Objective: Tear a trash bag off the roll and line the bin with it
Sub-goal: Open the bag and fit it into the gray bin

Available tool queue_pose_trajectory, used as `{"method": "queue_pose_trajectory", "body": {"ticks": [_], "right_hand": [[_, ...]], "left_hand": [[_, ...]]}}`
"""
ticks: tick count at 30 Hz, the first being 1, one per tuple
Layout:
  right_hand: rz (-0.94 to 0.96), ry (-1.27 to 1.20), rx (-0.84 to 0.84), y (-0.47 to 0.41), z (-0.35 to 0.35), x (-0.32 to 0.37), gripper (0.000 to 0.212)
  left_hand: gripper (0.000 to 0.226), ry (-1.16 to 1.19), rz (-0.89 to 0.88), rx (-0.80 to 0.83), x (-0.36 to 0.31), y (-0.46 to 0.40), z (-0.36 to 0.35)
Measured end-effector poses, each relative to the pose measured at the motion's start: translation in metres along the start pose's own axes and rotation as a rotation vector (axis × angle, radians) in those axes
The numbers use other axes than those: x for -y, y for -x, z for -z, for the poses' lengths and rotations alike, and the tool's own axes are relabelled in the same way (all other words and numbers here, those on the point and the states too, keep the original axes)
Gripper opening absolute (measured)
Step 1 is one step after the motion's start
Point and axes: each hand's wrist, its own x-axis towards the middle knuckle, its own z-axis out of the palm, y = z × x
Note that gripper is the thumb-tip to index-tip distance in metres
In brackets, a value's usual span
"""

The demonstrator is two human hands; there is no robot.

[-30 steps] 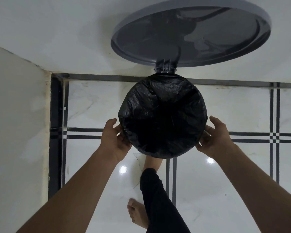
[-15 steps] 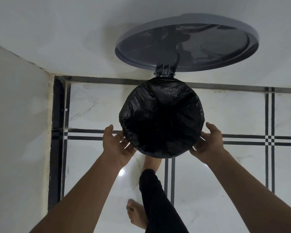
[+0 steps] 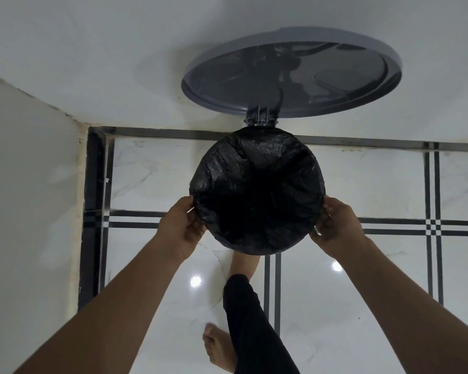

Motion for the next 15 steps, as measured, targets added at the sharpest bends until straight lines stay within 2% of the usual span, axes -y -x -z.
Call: {"method": "queue_pose_trajectory", "body": {"ticks": [2,4,8,11,15], "right_hand": [[-0.043,-0.04,0.0,-0.002,0.002,0.002,0.017],[-0.089,-0.048,-0.011,-0.007,0.005,0.006,0.031],[-0.162,0.068,0.027,-0.007,0.003,0.017,0.047],[-0.203,0.107,0.033,-0.004,-0.003,0.018,0.05],[-0.214,0.08,0.018,-0.007,-0.006,0.016,0.049]], "left_hand": [[0.015,-0.016,0.035,-0.018,0.0,0.003,0.0],[0.022,-0.003,0.095,-0.022,0.0,0.002,0.001],[0.034,0.077,0.185,0.015,-0.004,0.002,-0.001],[0.035,0.112,0.196,0.042,-0.007,-0.001,-0.006],[0.027,0.025,0.124,0.037,-0.009,-0.01,-0.009]]}}
